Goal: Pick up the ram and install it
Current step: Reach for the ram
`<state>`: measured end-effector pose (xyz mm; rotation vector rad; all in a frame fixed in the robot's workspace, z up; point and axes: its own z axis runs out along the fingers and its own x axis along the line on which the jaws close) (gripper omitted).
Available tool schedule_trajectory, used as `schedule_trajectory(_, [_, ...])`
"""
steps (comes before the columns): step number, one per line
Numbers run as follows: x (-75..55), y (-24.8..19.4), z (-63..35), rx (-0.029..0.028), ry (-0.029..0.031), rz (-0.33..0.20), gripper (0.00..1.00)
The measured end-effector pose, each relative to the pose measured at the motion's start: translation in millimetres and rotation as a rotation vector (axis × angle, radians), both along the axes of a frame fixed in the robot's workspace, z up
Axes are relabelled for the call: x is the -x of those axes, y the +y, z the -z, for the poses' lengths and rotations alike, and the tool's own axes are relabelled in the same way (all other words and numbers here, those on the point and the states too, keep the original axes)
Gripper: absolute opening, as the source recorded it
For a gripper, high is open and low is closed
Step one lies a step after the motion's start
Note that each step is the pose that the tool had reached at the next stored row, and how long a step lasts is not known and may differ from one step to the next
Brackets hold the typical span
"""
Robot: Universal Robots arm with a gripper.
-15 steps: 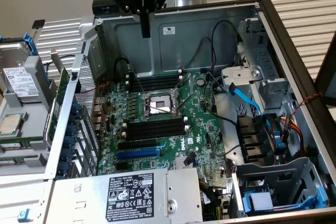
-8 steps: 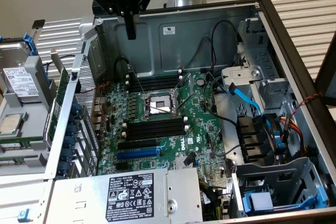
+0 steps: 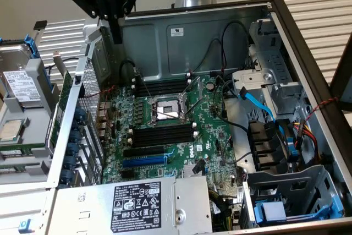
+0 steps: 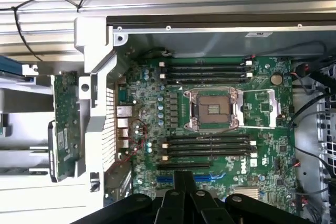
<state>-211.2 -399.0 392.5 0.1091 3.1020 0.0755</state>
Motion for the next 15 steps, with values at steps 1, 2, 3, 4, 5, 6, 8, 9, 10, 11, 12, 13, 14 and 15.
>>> schedule_trajectory(1, [4.5,0.0,0.0,0.0001,0.0001,0.000,0.11])
schedule_trajectory(2, [9.1,0.0,0.0,0.0000,0.0001,0.000,0.11])
schedule_trajectory(3, [13.4,-0.1,0.0,0.0000,0.0001,0.000,0.11])
schedule_trajectory(4, [17.4,-0.2,0.1,0.0000,0.0001,0.000,0.11])
schedule_trajectory(5, [20.7,-0.3,0.1,0.0000,0.0001,0.000,0.11])
schedule_trajectory(6, [24.0,-0.3,0.2,0.0001,0.0001,0.000,0.11])
schedule_trajectory(8, [30.9,-0.4,0.4,0.0000,0.0001,0.000,0.11])
schedule_trajectory(9, [35.0,-0.5,0.5,0.0001,0.0001,0.000,0.11])
schedule_trajectory(10, [39.5,-0.5,0.6,0.0000,0.0001,0.000,0.11])
schedule_trajectory(11, [44.2,-0.6,0.8,0.0000,0.0002,0.000,0.11])
schedule_trajectory(12, [48.7,-0.8,0.9,0.0000,0.0001,0.000,0.11])
schedule_trajectory(13, [53.2,-0.9,1.1,0.0000,0.0002,0.000,0.11])
schedule_trajectory(14, [57.7,-1.0,1.2,-0.0001,0.0002,0.000,0.11])
schedule_trajectory(15, [61.9,-1.1,1.5,-0.0004,0.0001,0.000,0.11])
